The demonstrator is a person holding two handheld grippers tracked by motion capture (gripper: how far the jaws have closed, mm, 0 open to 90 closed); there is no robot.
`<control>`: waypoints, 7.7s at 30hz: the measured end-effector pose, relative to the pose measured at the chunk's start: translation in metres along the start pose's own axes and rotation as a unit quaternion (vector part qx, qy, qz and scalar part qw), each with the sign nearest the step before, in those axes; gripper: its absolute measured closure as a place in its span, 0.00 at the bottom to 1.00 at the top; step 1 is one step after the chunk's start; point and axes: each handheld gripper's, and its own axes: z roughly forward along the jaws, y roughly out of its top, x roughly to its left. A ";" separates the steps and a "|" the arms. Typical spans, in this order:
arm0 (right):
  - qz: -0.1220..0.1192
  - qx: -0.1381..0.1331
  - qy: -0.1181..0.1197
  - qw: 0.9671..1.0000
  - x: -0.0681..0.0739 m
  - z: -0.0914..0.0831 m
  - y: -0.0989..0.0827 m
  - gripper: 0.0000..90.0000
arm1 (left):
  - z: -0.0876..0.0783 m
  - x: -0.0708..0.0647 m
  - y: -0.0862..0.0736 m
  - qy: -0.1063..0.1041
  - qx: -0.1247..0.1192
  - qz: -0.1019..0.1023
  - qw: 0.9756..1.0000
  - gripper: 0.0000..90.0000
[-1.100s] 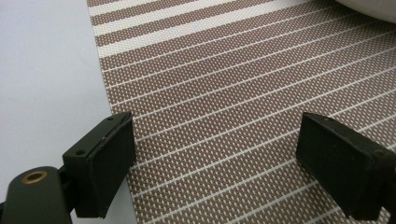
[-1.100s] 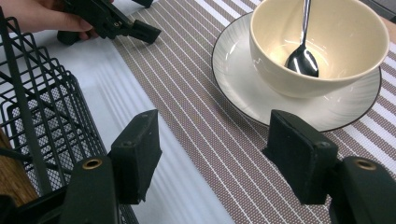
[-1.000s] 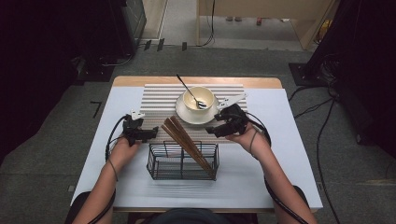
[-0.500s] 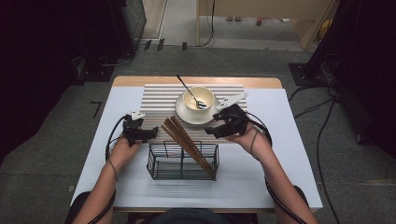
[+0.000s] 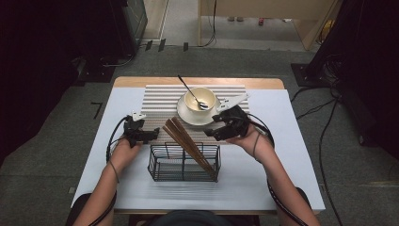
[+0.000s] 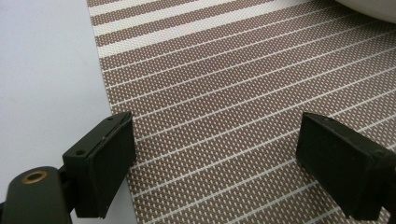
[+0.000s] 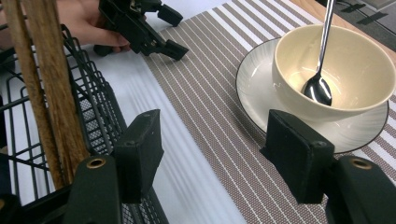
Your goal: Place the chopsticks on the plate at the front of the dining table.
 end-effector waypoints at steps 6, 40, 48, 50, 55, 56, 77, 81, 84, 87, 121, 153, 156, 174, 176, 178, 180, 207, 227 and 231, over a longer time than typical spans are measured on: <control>-0.004 -0.005 0.007 1.000 0.004 -0.002 0.002 0.42 | 0.000 0.000 0.000 0.000 0.000 0.000 1.000 0.14; -0.023 -0.014 0.040 0.999 0.025 -0.009 0.012 0.46 | 0.000 0.000 0.000 0.000 0.000 0.001 1.000 0.14; -0.024 -0.017 0.054 0.998 0.029 -0.009 0.013 0.48 | 0.000 0.000 0.000 0.000 0.000 0.000 1.000 0.14; -0.025 -0.018 0.056 0.998 0.030 -0.008 0.013 0.48 | 0.000 0.000 0.000 0.000 0.000 0.001 1.000 0.14; -0.027 -0.021 0.060 0.998 0.033 -0.010 0.014 0.51 | 0.000 0.000 0.000 0.000 0.000 0.001 1.000 0.14; -0.028 -0.021 0.061 0.998 0.033 -0.010 0.015 0.51 | 0.000 0.000 0.000 0.000 0.000 0.001 1.000 0.14; -0.040 -0.019 0.092 0.995 0.044 0.000 0.015 0.68 | 0.000 0.000 0.000 0.000 0.000 0.001 1.000 0.14; -0.038 -0.017 0.097 0.994 0.044 0.002 0.014 0.72 | 0.000 0.000 0.000 0.000 0.000 0.000 1.000 0.14; -0.034 -0.019 0.103 0.994 0.045 0.003 0.014 0.74 | 0.000 0.000 0.000 0.000 0.000 0.001 1.000 0.14; -0.035 -0.018 0.107 0.993 0.045 0.005 0.013 0.76 | 0.000 0.000 0.000 0.000 0.000 0.000 1.000 0.14; -0.034 -0.027 0.135 0.990 0.041 0.008 0.011 0.94 | 0.000 0.000 0.000 0.001 0.000 0.001 1.000 0.14; -0.019 -0.058 0.129 0.990 0.035 -0.014 0.023 0.94 | 0.000 0.000 0.000 0.001 0.000 0.001 1.000 0.14; -0.019 -0.063 0.127 0.990 0.034 -0.016 0.024 0.94 | 0.000 0.000 0.000 0.001 0.000 0.001 1.000 0.14; -0.013 -0.095 0.115 0.989 0.028 -0.034 0.031 0.94 | 0.000 0.000 0.000 0.000 0.000 0.001 1.000 0.14; -0.013 -0.100 0.112 0.989 0.028 -0.035 0.031 0.94 | 0.000 0.000 0.000 0.000 0.000 0.001 1.000 0.14; -0.014 -0.106 0.111 0.988 0.028 -0.037 0.032 0.94 | 0.000 0.000 0.000 0.001 0.000 0.001 1.000 0.14; -0.014 -0.108 0.111 0.988 0.028 -0.038 0.033 0.94 | 0.000 0.000 0.000 0.001 0.000 0.001 1.000 0.14; -0.027 -0.126 0.114 0.985 0.031 -0.049 0.059 0.94 | 0.000 0.000 0.000 0.000 0.000 0.001 1.000 0.14; -0.032 -0.152 0.102 0.983 0.024 -0.060 0.071 0.94 | 0.000 0.000 0.000 0.000 0.000 0.001 1.000 0.14; -0.033 -0.157 0.099 0.982 0.022 -0.062 0.072 0.94 | 0.000 0.000 0.000 0.000 0.000 0.001 1.000 0.14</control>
